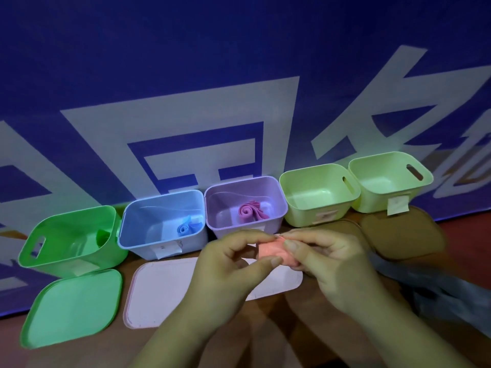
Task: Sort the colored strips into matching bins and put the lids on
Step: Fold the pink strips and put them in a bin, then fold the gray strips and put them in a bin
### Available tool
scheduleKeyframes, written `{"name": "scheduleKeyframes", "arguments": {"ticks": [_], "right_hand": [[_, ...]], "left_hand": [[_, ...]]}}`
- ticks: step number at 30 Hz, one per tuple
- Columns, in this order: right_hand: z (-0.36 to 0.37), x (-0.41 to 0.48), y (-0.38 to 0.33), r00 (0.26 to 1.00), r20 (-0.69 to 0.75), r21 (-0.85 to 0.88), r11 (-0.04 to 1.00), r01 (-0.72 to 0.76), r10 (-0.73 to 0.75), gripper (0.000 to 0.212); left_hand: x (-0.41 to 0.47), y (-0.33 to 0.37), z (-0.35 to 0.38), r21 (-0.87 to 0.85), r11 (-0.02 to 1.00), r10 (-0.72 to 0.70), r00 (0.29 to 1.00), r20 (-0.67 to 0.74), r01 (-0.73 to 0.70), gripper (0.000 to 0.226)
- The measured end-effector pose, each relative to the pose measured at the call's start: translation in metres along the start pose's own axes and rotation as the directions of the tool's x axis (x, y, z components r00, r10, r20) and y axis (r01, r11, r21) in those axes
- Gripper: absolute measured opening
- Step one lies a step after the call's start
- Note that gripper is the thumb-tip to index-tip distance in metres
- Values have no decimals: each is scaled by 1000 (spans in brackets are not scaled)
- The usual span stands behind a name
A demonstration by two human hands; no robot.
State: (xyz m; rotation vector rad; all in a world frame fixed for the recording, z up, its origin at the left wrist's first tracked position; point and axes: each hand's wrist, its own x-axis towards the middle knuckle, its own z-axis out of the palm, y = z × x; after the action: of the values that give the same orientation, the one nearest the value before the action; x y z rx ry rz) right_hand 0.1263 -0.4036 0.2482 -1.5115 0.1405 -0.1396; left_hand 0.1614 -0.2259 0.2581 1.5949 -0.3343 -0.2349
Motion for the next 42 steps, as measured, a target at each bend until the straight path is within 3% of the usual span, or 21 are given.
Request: {"name": "scheduleKeyframes", "arguments": {"ticks": [3,7,9,12,16,20,23,27,32,36,39,42], "right_hand": [[-21,20,10,1000,23,14,1000,-22,21,12],[-78,59,33,999,14,-148,989,-28,30,17],[-115,78,48,997,-13,-258,963,-81,80,20],[-182,105,78,980,-14,-518,837,-177,199,14],[-250,131,115,939,21,-773,601,-203,344,17],[-289,149,135,924,48,-796,574,-194,378,20],[-306,163,149,913,78,-807,563,-179,401,22],[-319,175,164,910,137,-822,558,-116,391,20],[-327,176,175,891,157,-818,561,-124,426,16],[-330,168,171,911,133,-822,557,-119,391,16],[-334,156,170,920,116,-816,564,-125,373,19],[-340,141,170,913,103,-822,551,-145,394,26]], "left_hand": [[22,-6,16,30,999,-37,999,-14,38,24],[70,-18,50,205,977,-48,997,-63,60,21],[101,-28,73,308,949,-41,995,-95,69,24],[155,-52,110,457,888,11,993,-113,43,22],[234,-96,152,724,688,-8,999,-50,42,17],[301,-141,180,873,486,-224,971,83,37,19],[328,-178,191,948,314,-404,898,173,-41,20],[340,-208,197,981,158,-534,825,183,-116,21],[347,-218,201,985,129,-564,808,167,-114,42],[344,-208,197,987,162,-586,803,112,-19,59],[327,-185,195,971,231,-504,861,65,62,55],[291,-158,199,947,314,-308,950,41,61,47]]}}
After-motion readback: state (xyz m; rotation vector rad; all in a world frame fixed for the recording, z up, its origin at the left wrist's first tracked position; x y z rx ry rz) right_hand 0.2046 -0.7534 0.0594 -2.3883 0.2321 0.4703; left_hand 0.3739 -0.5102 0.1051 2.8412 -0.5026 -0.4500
